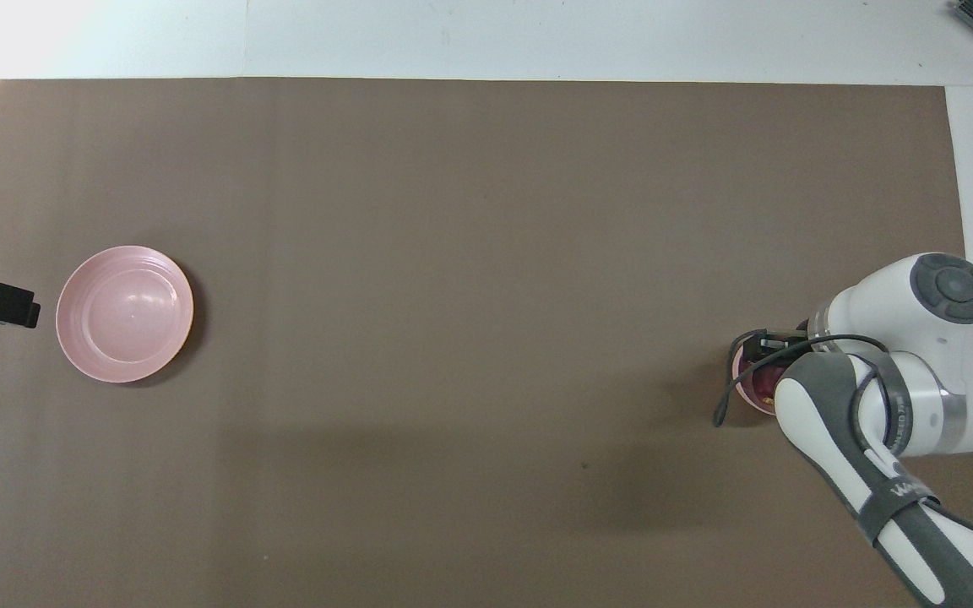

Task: Move apple from plate to bowl

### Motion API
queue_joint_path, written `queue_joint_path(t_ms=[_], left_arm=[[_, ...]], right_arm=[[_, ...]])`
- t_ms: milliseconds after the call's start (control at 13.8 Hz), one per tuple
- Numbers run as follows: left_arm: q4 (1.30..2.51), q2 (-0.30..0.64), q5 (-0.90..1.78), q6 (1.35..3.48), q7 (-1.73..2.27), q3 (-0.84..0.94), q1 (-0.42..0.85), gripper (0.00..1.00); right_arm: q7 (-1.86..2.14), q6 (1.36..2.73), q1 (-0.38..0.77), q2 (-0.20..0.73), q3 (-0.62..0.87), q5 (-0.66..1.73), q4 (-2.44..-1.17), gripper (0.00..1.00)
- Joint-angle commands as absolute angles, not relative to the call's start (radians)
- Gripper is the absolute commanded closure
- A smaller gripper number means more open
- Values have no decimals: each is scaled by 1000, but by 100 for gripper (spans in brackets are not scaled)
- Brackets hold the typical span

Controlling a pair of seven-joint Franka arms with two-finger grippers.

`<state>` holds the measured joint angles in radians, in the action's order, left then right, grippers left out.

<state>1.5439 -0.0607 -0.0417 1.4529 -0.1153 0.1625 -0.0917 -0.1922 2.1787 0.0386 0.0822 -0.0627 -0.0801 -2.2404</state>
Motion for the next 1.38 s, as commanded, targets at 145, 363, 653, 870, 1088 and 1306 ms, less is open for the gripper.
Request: queue_joint_path(t_ms=[145, 363, 653, 870, 1088, 1306], left_arm=[[1555, -72, -34, 1437, -126, 81, -34, 0], [1555, -72, -34, 1434, -127, 83, -43, 0], [1548, -71, -34, 1430, -118, 75, -46, 0], [1548, -71, -35, 1430, -118, 74, -48, 0], [1548, -71, -35, 1430, -118, 74, -48, 0], [1548, -71, -35, 1431, -118, 74, -48, 0]], right_arm=[[-176, 2083, 26, 74, -51, -109, -2142, 0], [-143, 2034, 21, 51, -51, -109, -2048, 0], [-124, 1895, 21, 48, -49, -106, -1881, 0], [-127, 1723, 23, 34, -45, -83, -1723, 0], [-140, 1643, 26, 34, -46, -23, -1616, 0], [-140, 1548, 28, 32, -38, -17, -1546, 0]])
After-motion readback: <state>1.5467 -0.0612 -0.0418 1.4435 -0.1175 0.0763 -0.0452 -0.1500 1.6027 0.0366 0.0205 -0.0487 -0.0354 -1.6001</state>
